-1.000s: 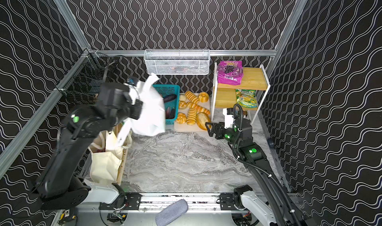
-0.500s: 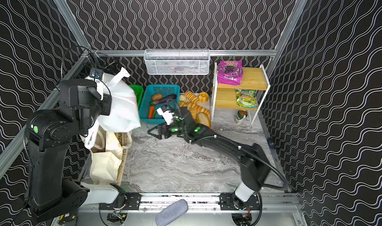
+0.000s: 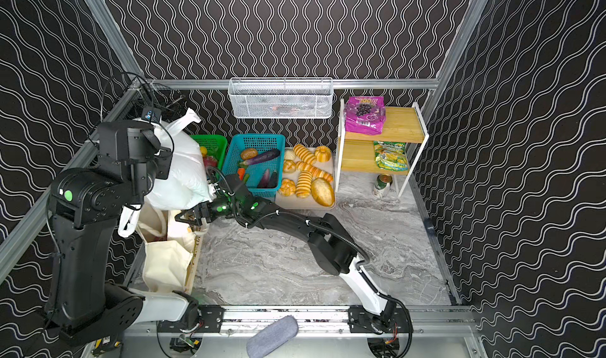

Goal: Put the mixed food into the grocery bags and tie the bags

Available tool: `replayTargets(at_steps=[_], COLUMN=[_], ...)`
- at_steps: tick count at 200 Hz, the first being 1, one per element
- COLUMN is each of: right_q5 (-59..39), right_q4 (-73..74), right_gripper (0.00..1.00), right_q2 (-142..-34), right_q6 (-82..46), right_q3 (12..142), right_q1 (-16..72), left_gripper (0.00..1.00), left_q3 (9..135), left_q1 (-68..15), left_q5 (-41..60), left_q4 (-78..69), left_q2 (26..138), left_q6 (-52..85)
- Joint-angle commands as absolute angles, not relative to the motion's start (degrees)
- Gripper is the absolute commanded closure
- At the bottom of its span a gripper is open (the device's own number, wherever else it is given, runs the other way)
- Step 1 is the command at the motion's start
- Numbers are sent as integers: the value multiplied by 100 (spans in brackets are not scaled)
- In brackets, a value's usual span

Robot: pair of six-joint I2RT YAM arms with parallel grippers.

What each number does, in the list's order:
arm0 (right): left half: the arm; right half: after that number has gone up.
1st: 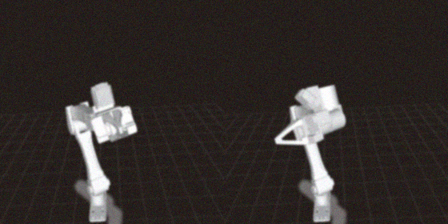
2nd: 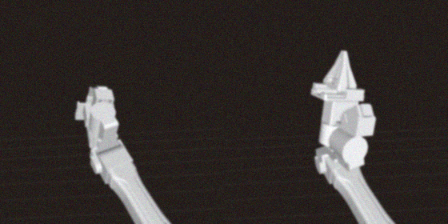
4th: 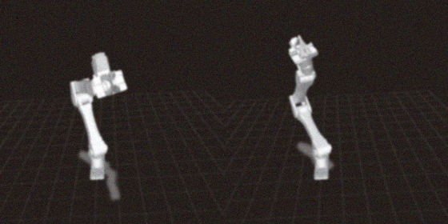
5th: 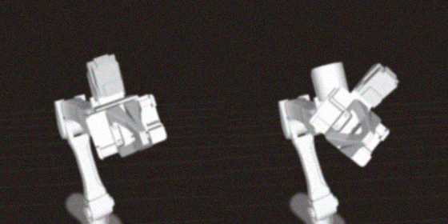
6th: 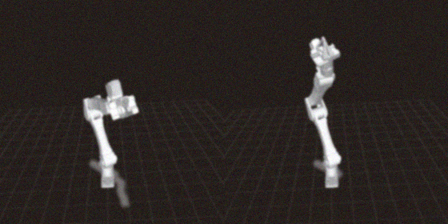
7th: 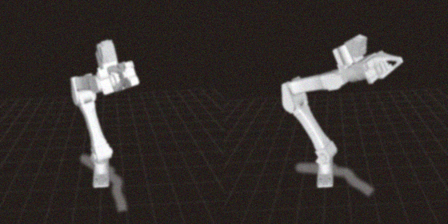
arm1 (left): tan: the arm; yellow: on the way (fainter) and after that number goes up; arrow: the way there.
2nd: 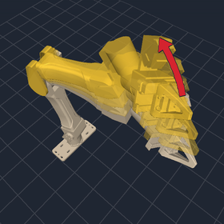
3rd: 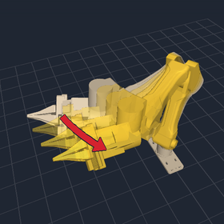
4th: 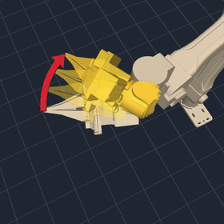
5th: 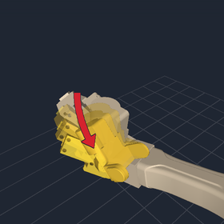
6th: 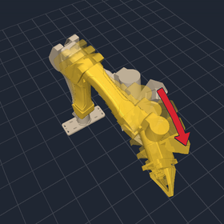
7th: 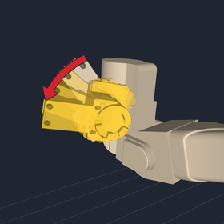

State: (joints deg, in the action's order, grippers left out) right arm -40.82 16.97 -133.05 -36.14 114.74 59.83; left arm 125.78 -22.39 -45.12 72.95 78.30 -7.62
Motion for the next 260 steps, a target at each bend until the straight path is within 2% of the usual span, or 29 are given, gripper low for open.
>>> replayTargets(at_steps=[1, 21, 51, 82, 99, 121, 143, 171, 212, 228, 243, 260], right_q5=[-4383, -4407, -4156, -3258, -2661, -2427, -2025, -1526, -1494, -1558, -1573, -1668], right_q4=[2030, 1957, 2029, 1927, 2102, 2094, 1834, 1713, 1561, 1471, 1441, 1467], right_gripper=[27, 40, 100, 100, 100, 100, 100, 100, 100, 100, 100, 100], right_q2=[-13675, -13752, -13374, -12347, -11851, -11612, -11458, -11151, -11039, -11065, -11090, -11094], right_q6=[-3978, -3839, -3395, -2937, -3148, -3469, -3516, -3346, -3247, -3218, -3218, -3201], right_q3=[11785, 11786, 11346, 10419, 9799, 9572, 9487, 9261, 9378, 9454, 9491, 9542], right_q1=[6038, 6064, 6056, 6056, 6056, 6056, 6056, 6047, 6056, 6056, 6056, 6060], left_gripper=[100, 100, 100, 100, 100, 100, 100, 100, 100, 100, 100, 100], left_q3=[12521, 12488, 12439, 12428, 12139, 11525, 10594, 9524, 8884, 8977, 9062, 9132], left_q1=[-2059, -1890, -1698, -1495, -1256, -870, -509, -105, 307, 374, 283, 259], left_q5=[-4139, -3905, -3574, -2752, -2041, -1427, -1487, -2029, -3396, -3109, -3363, -2163], left_q4=[7055, 7063, 7013, 6879, 6574, 6357, 6214, 6154, 6192, 6154, 6213, 6677], left_q2=[7800, 7793, 7806, 7849, 7788, 7730, 7372, 6830, 6462, 6427, 6616, 6898], left_q6=[-717, -635, -583, -387, -190, 62, 299, 277, -155, -456, -851, -1213])
